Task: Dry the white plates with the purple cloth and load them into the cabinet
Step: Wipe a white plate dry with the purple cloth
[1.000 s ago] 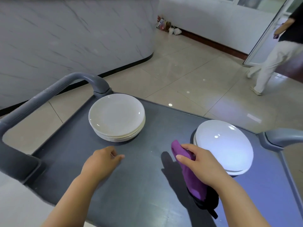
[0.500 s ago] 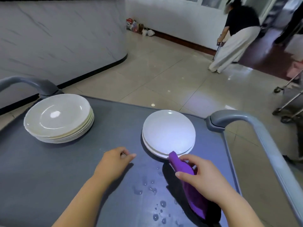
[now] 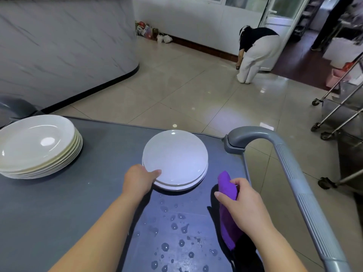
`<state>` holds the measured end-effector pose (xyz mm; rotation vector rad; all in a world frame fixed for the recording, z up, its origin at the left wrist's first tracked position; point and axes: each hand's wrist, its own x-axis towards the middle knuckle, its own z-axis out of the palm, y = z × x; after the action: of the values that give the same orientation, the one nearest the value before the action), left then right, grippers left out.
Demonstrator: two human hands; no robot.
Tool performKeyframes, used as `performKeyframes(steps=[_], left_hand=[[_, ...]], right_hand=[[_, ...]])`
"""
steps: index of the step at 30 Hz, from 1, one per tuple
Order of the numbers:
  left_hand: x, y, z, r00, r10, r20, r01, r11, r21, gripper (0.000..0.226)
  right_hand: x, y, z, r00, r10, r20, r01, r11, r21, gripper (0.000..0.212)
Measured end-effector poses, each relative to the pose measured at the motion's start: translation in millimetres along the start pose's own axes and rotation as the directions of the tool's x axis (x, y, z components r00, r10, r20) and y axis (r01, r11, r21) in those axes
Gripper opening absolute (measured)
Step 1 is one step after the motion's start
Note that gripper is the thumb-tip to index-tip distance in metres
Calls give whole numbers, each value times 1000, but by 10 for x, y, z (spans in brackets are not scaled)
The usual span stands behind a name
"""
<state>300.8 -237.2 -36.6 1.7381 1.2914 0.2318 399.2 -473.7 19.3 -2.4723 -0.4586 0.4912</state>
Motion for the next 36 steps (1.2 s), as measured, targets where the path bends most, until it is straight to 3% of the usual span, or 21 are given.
performKeyframes(steps=[3, 7, 17, 25, 31, 36], left_hand=[[15, -16, -4, 997, -72, 12, 73, 989, -132, 48], [-16, -39, -24, 984, -162, 68, 176, 919, -353, 34], [-23, 16, -67, 981, -165, 103, 189, 934, -302, 23], [-186, -109, -111, 967, -183, 178, 247, 847, -470, 13], [-382, -50, -297, 981, -111, 159, 190, 723, -664, 17], [-512, 232, -423, 993, -63, 99, 112, 763, -636, 7]], right_hand=[[12, -18, 2, 1000, 9, 6, -9, 1000, 10, 30], [6, -25, -1, 1000, 15, -3, -15, 1000, 15, 29], [-15, 12, -1, 1000, 9, -3, -8, 999, 53, 26], [8, 52, -50, 1000, -9, 3, 9, 998, 60, 25], [16, 31, -103, 998, -56, -10, 56, 998, 31, 19], [24, 14, -163, 995, -100, -17, 100, 994, -41, 14]])
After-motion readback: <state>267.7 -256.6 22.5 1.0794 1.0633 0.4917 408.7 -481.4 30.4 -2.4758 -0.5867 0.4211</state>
